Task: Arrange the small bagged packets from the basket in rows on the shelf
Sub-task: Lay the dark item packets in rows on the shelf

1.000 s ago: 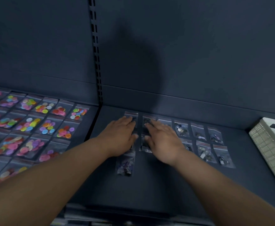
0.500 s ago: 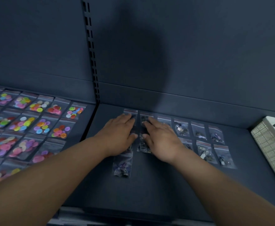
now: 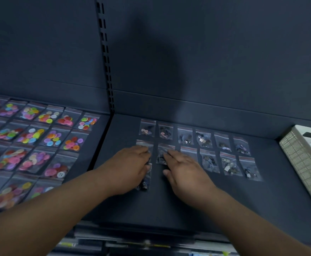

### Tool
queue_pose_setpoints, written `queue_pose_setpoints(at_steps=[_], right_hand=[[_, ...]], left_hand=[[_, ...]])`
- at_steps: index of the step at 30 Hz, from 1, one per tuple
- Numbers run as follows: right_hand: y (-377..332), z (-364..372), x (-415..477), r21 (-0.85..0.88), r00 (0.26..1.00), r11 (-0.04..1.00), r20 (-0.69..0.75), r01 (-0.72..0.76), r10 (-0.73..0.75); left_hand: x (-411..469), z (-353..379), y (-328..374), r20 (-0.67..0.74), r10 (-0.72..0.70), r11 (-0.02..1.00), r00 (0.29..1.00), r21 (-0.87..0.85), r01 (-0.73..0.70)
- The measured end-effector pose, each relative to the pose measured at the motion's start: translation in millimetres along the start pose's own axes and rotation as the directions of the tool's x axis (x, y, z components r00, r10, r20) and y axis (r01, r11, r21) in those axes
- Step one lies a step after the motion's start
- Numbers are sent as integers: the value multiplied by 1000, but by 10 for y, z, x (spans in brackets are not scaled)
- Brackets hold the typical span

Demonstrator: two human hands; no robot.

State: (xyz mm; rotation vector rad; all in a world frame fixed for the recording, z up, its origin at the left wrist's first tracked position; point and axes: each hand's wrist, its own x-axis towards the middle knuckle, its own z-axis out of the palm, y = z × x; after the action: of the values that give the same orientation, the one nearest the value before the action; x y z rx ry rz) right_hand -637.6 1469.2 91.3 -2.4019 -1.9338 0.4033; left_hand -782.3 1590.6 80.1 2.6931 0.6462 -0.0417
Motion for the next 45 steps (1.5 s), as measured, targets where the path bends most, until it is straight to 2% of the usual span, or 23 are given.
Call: queue_pose_setpoints(at_steps=[7, 14, 19, 26, 34, 42, 45], right_hand=[[43, 2, 94, -3, 1000, 1000, 14, -3, 3], [107, -43, 84, 11, 999, 1000, -51, 13, -13], [441, -170, 14, -19, 986, 997, -152, -79, 75], [978, -231, 32, -48, 982, 982, -67, -181, 178], [1176, -213, 202, 4, 992, 992, -2, -129, 129], [1184, -180, 246, 25, 994, 995, -33, -101, 102], [1253, -241, 181, 67, 990, 993, -93, -99, 105]], left_hand=[[47, -52, 36, 19, -14, 1000, 1000, 20, 14], [66, -123, 107, -28, -18, 1000, 999, 16, 18], [317, -161, 353, -64, 32, 998, 997, 60, -28], [851, -73, 836, 12, 54, 985, 998, 163, -55], [1109, 54, 839, 129, -38, 984, 991, 176, 15], [1126, 41, 817, 110, -61, 983, 992, 177, 40], [1153, 24, 856, 48, -17, 984, 999, 175, 8]])
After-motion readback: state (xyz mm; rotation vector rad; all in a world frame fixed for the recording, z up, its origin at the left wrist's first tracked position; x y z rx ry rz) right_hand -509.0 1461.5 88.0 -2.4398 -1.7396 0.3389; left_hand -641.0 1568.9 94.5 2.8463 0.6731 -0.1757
